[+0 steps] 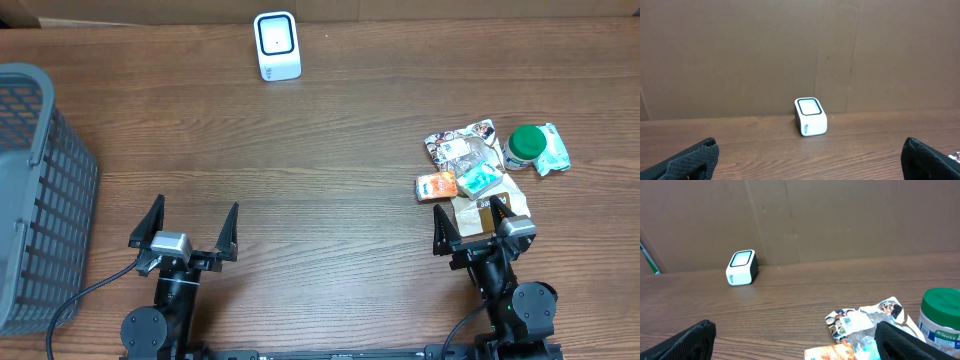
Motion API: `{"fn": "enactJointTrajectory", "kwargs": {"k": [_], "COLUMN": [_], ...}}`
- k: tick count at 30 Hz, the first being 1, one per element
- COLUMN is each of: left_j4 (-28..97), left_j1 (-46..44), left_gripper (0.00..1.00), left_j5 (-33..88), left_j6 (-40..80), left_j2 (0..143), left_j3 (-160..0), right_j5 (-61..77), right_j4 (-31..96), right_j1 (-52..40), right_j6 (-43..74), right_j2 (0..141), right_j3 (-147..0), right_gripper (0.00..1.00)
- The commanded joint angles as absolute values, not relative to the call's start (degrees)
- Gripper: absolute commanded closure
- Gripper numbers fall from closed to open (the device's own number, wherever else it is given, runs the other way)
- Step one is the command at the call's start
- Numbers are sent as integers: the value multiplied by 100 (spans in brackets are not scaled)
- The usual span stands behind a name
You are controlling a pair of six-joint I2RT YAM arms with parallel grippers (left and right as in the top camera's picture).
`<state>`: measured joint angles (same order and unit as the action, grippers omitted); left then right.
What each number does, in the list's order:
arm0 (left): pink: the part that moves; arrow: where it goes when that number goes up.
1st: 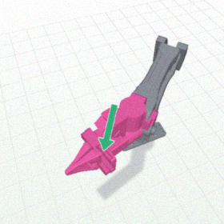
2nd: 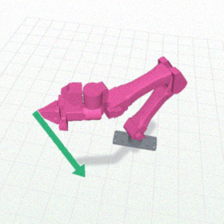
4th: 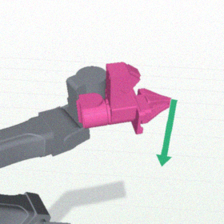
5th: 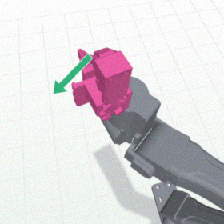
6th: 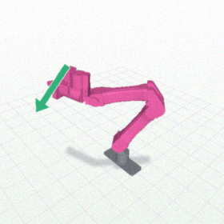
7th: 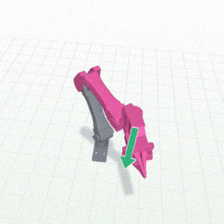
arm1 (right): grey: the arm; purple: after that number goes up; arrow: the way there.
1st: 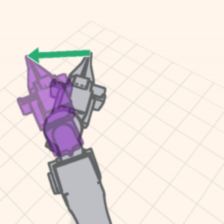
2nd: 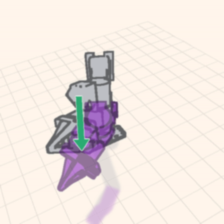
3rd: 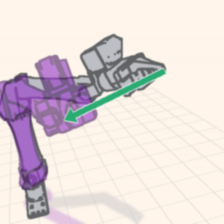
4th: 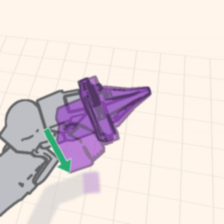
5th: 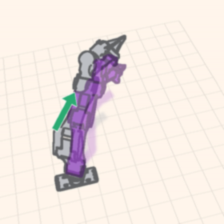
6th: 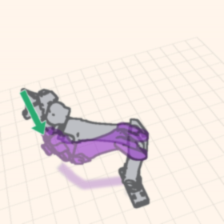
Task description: Scan the item barcode
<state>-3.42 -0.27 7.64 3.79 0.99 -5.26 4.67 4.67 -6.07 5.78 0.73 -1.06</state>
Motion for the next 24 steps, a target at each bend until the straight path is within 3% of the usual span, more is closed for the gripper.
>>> {"fn": "enactJointTrajectory", "kwargs": {"k": [1,8,24], "left_j4": [-414,-1232,-279], "left_j1": [8,-1,-1], "left_gripper": [1,0,1], "left_j5": [701,705,639], "left_j6": [132,126,-152], "left_j2": [19,19,16], "left_j3": [-436,-34,-27], "right_j5": [480,480,478], "right_j4": [440,440,440], "right_j1": [-591,-591,-591], "right_j6": [598,598,598], "right_j2": [16,16,16], "right_j3": [-47,-47,-47], "right_gripper": [0,0,0]}}
